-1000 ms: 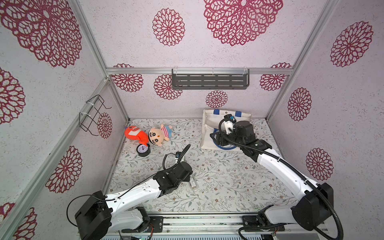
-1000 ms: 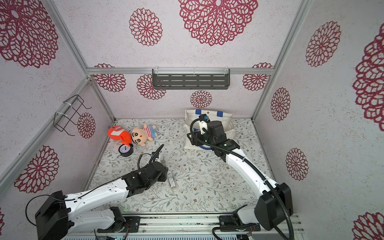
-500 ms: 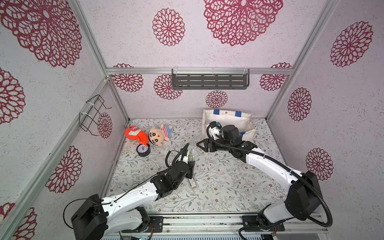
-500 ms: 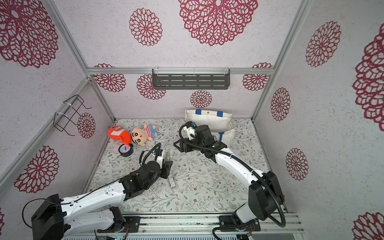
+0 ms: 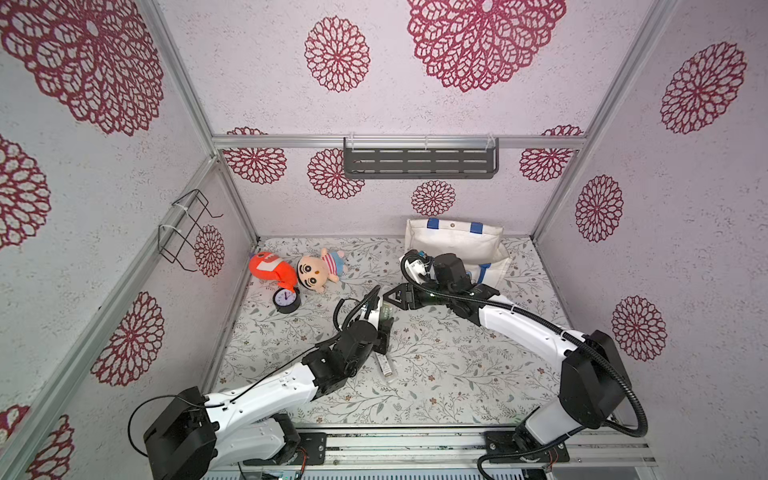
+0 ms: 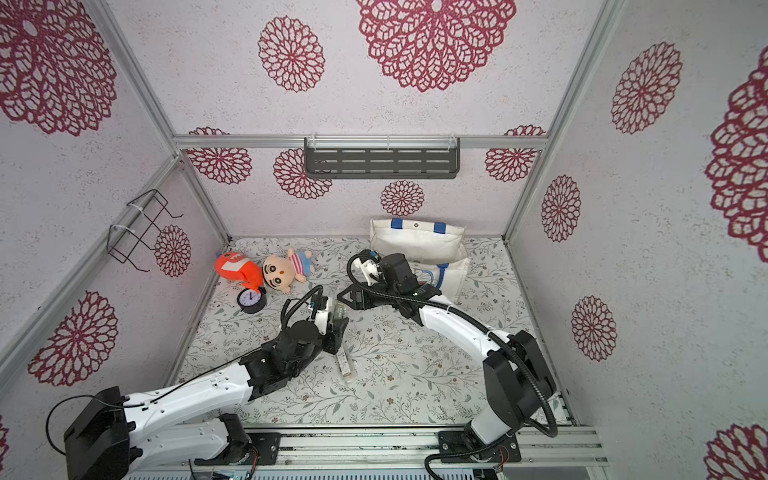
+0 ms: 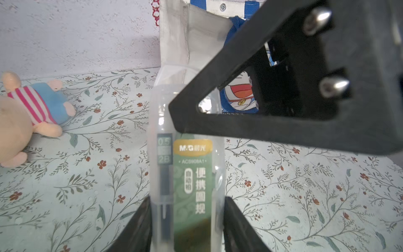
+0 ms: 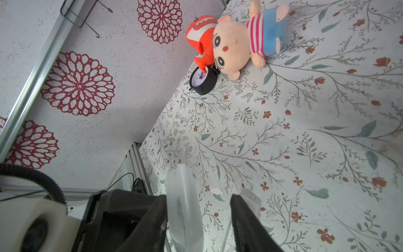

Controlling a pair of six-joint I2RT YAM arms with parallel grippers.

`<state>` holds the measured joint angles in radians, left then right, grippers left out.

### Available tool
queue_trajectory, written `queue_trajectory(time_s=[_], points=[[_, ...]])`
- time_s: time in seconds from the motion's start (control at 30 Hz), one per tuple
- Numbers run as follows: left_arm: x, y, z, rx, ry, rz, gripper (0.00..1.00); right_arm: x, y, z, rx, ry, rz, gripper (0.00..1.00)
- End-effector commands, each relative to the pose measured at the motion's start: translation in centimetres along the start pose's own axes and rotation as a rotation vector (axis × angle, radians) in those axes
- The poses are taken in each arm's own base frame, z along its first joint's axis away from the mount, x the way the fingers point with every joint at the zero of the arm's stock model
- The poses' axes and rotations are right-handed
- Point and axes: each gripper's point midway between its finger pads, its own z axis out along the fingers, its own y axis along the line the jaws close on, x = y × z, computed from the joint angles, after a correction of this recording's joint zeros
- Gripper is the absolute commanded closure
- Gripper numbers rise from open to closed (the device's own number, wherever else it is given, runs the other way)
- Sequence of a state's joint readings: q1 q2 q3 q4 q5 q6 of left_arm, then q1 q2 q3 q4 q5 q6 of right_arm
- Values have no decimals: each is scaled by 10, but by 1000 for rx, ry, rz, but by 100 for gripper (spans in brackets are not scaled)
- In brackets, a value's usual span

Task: Put the compass set into the canvas bag
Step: Place the compass set in the canvas bag.

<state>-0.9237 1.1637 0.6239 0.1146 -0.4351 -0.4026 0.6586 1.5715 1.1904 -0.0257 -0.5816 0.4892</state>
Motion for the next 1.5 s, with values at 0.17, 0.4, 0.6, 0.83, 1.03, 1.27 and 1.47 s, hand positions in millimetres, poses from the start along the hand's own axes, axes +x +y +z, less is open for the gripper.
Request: queue_trajectory(time_s=[0.17, 0.4, 0.6, 0.83, 1.03, 1.27, 1.47], points=[[-22, -6, 1, 19, -50, 4, 58, -5, 14, 1, -57, -14, -19, 76], [-19, -5, 2, 7, -21, -10, 33, -8, 8, -7, 9, -30, -54, 92], [-6, -1, -3, 13, 6, -53, 17, -26, 5, -37, 125, -80, -117, 100], [6, 4, -6, 18, 20, -92, 17, -83, -4, -112, 304, -254, -166, 100], [13, 6, -2, 12, 43, -112, 17, -142, -29, -194, 517, -450, -164, 100], [28, 6, 10, 3, 102, -136, 20, -183, -91, -250, 758, -540, -73, 100], [39, 10, 16, -33, 154, -152, 21, -192, -148, -243, 887, -477, -27, 100]])
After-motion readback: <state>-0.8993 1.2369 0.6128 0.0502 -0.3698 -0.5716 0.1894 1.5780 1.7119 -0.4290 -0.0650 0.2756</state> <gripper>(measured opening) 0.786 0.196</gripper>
